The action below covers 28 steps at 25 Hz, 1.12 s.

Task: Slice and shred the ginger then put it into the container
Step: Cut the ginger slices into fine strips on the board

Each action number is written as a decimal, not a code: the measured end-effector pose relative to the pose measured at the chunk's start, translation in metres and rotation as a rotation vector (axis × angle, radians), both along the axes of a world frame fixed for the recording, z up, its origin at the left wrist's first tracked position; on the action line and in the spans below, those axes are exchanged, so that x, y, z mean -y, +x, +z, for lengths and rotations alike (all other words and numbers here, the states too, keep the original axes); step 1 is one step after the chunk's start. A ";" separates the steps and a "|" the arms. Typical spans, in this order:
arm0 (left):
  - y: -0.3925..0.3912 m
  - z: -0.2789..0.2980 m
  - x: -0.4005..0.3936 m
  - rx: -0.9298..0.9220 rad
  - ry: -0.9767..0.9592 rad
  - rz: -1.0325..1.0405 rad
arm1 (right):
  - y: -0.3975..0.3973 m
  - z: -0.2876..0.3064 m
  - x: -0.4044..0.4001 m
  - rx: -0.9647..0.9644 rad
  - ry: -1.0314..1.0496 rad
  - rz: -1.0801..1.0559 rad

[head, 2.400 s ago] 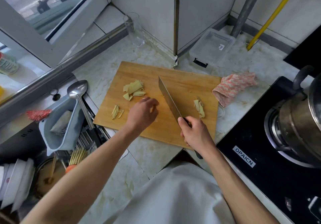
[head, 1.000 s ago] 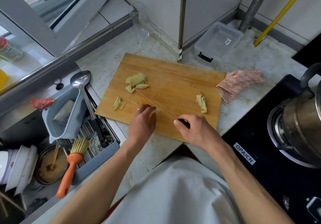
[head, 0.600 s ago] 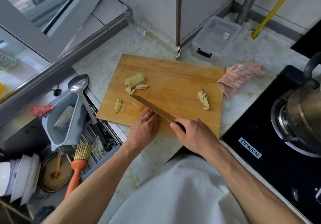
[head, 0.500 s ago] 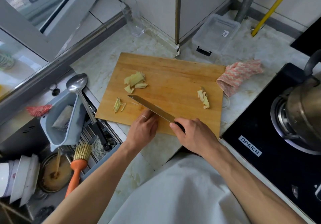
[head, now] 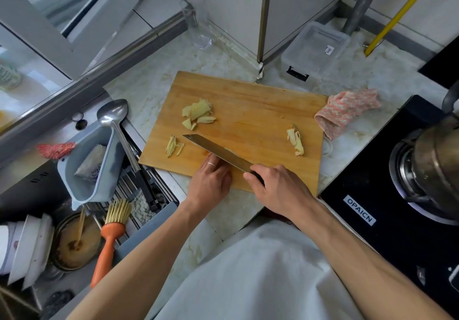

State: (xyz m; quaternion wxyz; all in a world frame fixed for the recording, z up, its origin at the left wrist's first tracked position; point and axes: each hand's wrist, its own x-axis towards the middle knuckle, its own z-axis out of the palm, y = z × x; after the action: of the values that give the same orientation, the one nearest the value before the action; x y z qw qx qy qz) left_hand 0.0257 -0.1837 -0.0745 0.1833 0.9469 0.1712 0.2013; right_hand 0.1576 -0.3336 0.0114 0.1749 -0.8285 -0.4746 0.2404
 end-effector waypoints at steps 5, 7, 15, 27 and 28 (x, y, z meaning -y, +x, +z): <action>0.002 -0.004 0.005 0.060 -0.038 0.036 | -0.004 -0.004 -0.003 0.062 0.003 0.029; 0.003 -0.005 0.004 0.071 -0.049 0.042 | -0.005 -0.005 -0.005 0.083 0.009 0.045; 0.003 -0.002 0.007 0.078 -0.041 0.056 | -0.009 0.001 -0.006 0.048 0.012 0.023; 0.004 0.000 0.011 0.093 -0.049 0.071 | -0.012 0.004 -0.011 0.065 0.026 0.040; 0.004 -0.001 0.011 0.097 -0.047 0.072 | -0.012 0.004 -0.011 0.066 0.021 0.045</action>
State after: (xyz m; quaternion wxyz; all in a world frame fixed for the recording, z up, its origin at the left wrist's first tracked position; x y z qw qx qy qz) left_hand 0.0300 -0.1950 -0.0753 0.2061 0.9248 0.2006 0.2492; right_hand 0.1458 -0.3227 0.0156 0.1622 -0.8233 -0.5011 0.2117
